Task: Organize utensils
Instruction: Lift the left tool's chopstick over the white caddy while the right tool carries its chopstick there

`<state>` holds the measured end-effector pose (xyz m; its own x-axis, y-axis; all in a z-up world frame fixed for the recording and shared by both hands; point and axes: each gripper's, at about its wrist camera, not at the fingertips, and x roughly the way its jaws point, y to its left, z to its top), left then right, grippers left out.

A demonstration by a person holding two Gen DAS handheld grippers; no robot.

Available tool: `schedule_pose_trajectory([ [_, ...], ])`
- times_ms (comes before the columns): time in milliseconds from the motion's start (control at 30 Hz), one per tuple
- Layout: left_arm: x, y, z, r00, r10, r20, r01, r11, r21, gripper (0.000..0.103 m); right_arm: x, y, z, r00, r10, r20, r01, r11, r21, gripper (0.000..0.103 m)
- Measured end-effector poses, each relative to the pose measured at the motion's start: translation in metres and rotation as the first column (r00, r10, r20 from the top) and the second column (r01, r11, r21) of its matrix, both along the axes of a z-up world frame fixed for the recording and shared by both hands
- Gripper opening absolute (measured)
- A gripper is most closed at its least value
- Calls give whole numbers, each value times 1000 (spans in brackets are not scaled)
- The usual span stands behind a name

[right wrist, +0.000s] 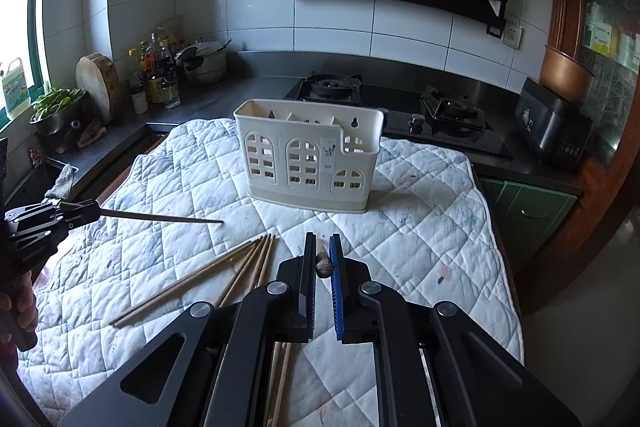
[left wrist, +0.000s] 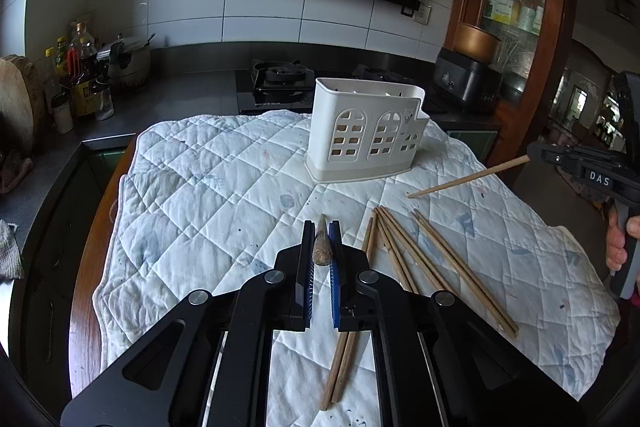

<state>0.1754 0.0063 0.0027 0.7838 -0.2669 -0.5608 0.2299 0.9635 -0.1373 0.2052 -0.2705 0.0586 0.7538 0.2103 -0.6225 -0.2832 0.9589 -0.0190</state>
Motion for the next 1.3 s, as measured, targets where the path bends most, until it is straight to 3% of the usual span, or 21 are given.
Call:
schedule_pose_trajectory([
  [367, 41, -6, 60, 999, -40, 32, 40, 999, 22, 5, 71, -5, 109, 995, -8, 101, 11, 1000, -25, 7],
  [600, 58, -21, 129, 987, -85, 139, 84, 996, 6, 5, 121, 0, 141, 983, -42, 176, 40, 999, 18, 7],
  [767, 78, -39, 180, 964, -90, 249, 88, 996, 22, 5, 158, 7, 136, 981, -75, 178, 72, 997, 24, 7],
  [933, 110, -54, 205, 946, -65, 318, 67, 998, 4, 5, 184, 9, 114, 987, -85, 136, 81, 996, 34, 7],
  [1100, 145, -64, 201, 943, -24, 331, 35, 999, -27, 5, 192, 9, 90, 992, -67, 109, 65, 998, 19, 7],
  [1300, 178, -65, 170, 955, 24, 296, -4, 998, -68, 5, 192, 9, 71, 995, -47, 89, 46, 999, 9, 7],
])
